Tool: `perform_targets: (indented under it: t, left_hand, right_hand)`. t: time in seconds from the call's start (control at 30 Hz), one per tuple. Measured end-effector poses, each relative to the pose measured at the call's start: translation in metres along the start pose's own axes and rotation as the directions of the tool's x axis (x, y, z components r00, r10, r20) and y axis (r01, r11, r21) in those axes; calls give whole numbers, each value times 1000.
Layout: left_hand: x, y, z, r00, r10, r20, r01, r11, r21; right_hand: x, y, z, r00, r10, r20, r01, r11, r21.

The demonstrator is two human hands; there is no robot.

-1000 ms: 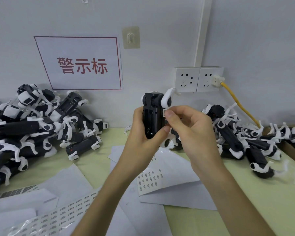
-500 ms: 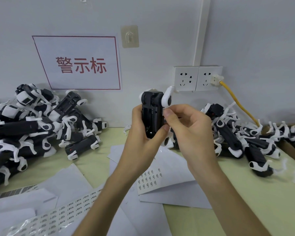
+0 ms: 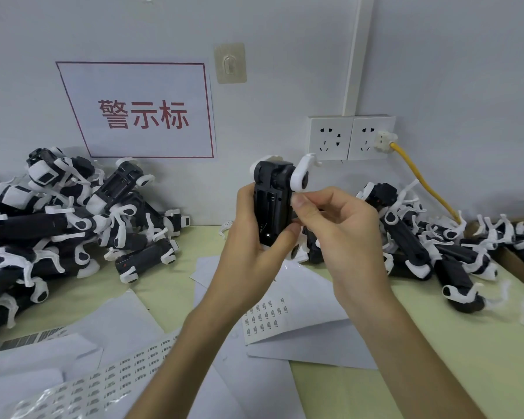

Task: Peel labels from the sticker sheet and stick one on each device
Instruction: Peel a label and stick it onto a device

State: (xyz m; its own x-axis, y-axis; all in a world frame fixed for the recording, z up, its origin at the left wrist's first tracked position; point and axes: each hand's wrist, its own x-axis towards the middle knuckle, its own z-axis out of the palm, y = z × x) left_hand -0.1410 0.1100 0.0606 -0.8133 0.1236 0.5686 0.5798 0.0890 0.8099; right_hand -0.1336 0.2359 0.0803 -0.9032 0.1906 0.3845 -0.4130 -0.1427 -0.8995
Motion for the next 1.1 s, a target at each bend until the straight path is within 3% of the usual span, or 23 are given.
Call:
perform_targets:
  t: [0.23,0.47,0.67,0.9,1.1]
  left_hand:
    - [-1,1,-4,998,-30,52,32,999,-43]
    - [0,2,-8,960,-221,170,266,911,-314]
    - [-2,3,-7,952,-201,231,272,902,-334]
    - [-3,7,-12,927,-131,351,249,915,-316]
    - [-4,10,-11,918,-96,384,236,912,-337]
  right_hand:
    - [3,-3,-1,991,130,23,-132,988,77]
    - [10,-5,-9,972,155,176,-170,983,70]
    - [9,-9,-12,974,51,219,-52,999,-3]
    - [13,-15,-22,928,-3,372,-16,999,48]
    - [16,-15,-23,915,10,403,-49,995,86]
